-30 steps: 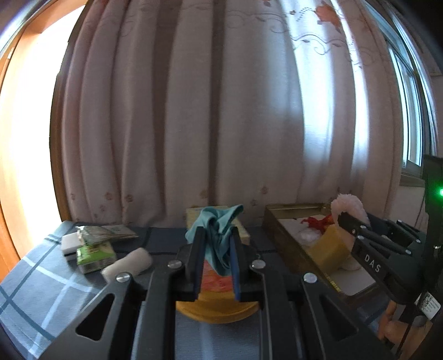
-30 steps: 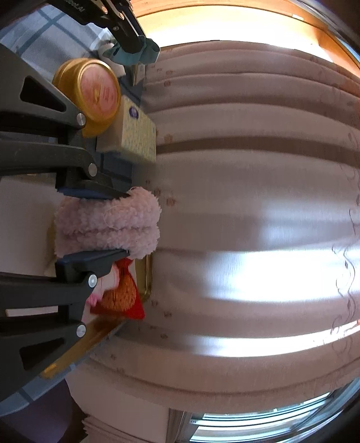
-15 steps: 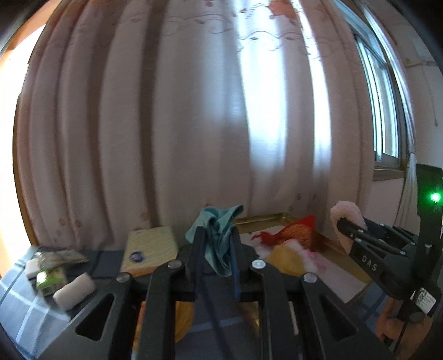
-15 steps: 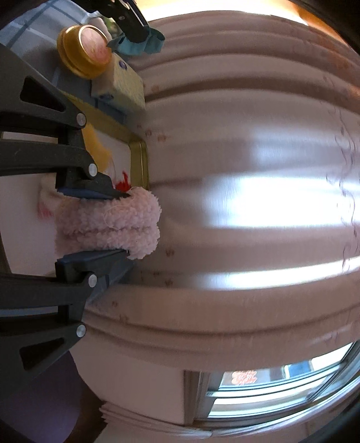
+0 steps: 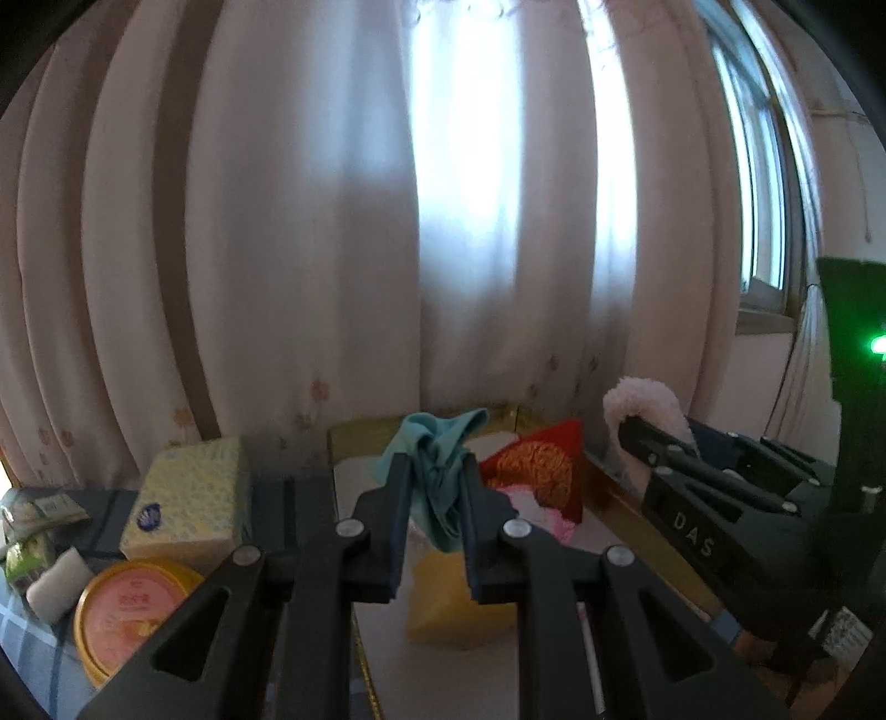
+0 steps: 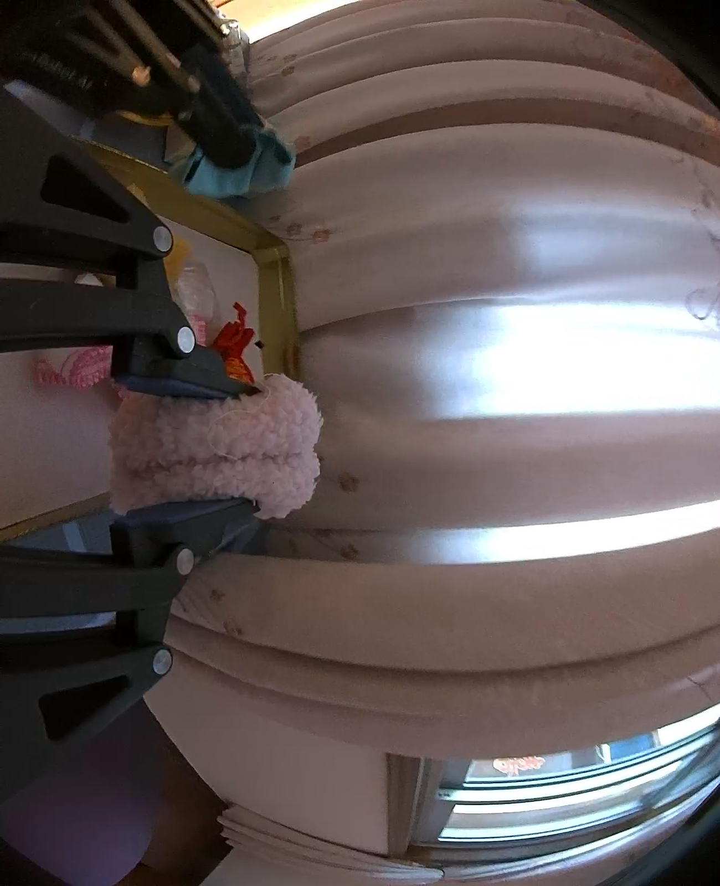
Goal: Organize soft objects
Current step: 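Lower the puff and cloth onto the tray paper and open both grippers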
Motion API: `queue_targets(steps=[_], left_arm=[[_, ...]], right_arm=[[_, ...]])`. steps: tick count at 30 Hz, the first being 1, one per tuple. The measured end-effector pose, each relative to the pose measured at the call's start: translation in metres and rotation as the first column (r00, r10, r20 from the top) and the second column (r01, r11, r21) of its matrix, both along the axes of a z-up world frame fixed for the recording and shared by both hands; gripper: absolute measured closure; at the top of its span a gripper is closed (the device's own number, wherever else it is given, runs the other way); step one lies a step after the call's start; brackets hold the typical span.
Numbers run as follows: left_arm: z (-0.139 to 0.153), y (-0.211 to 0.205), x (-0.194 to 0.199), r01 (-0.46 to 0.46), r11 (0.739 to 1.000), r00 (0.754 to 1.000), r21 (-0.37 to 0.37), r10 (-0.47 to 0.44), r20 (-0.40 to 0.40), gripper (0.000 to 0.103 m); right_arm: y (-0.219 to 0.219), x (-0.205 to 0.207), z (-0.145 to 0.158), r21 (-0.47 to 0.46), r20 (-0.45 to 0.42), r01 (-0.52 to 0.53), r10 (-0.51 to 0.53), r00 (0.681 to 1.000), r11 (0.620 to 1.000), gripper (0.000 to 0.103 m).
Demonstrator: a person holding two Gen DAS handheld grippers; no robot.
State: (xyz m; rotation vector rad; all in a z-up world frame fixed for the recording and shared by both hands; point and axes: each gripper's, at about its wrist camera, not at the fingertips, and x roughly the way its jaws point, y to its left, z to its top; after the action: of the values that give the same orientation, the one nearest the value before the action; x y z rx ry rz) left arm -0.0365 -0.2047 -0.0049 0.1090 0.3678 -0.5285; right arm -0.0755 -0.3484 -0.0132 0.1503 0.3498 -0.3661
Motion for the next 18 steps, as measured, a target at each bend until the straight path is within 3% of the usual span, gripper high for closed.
queue_targets(steps=[11, 15, 18], left_arm=[[-0.016, -0.010, 0.015, -0.036, 0.997, 0.998, 0.070, 0.040, -0.045, 0.088], [-0.020, -0.012, 0.017, -0.052, 0.994, 0.997, 0.092, 0.057, -0.046, 0.087], [-0.021, -0.013, 0.015, -0.065, 0.992, 0.998, 0.108, 0.067, -0.020, 0.073]], right_arm=[[-0.008, 0.023, -0.016, 0.069, -0.076, -0.076, 0.081, 0.994, 0.995, 0.066], [-0.009, 0.025, -0.018, 0.090, -0.063, -0.109, 0.115, 0.991, 0.990, 0.038], [-0.007, 0.017, -0.018, 0.108, -0.004, -0.137, 0.138, 0.990, 0.985, 0.031]])
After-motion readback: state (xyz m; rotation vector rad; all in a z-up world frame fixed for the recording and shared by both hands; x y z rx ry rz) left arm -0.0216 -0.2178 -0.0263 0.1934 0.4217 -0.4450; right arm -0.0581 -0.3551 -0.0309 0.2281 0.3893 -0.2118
